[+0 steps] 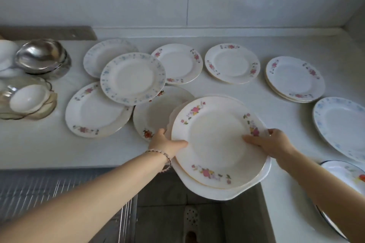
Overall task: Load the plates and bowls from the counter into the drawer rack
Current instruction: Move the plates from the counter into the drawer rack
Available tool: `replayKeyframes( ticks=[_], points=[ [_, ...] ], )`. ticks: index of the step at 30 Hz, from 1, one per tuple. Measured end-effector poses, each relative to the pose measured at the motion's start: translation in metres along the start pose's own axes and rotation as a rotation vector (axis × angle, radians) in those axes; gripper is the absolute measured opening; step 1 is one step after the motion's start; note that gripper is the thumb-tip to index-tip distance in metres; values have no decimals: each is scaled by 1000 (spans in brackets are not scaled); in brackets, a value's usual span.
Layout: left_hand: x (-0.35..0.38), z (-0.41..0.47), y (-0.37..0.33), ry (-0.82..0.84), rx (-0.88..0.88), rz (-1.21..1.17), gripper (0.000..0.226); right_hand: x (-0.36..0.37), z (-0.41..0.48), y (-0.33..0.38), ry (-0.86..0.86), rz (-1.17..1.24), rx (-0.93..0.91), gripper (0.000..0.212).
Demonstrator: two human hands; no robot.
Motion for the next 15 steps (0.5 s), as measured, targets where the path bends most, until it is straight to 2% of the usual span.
replayKeyframes(
  ticks=[4,8,11,12,15],
  points=[
    [-94,-26,56,-108,57,-27,59,79,-64,4,119,-18,-68,29],
    [-195,-47,131,-154,94,25,44,173,-135,-10,221,-62,-85,34],
    [-263,-54,188,-127,42,97,47,240,-183,-27,278,-124,-106,76],
    [-284,-57,206,-123,9,117,46,261,-199,-34,292,-127,-101,82],
    [-330,-61,252,-67,-85,188,51,316,-235,-59,310,-122,-51,82]
  ],
)
Point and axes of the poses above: each hand's wrist, its own z-axis towards the middle knuckle, its own x-axis out of the palm, y = z × x, the point moved 1 cm from there along z, towards the middle knuckle, and after that the axes turned 5 degrees about z, right-handed, at the moved point
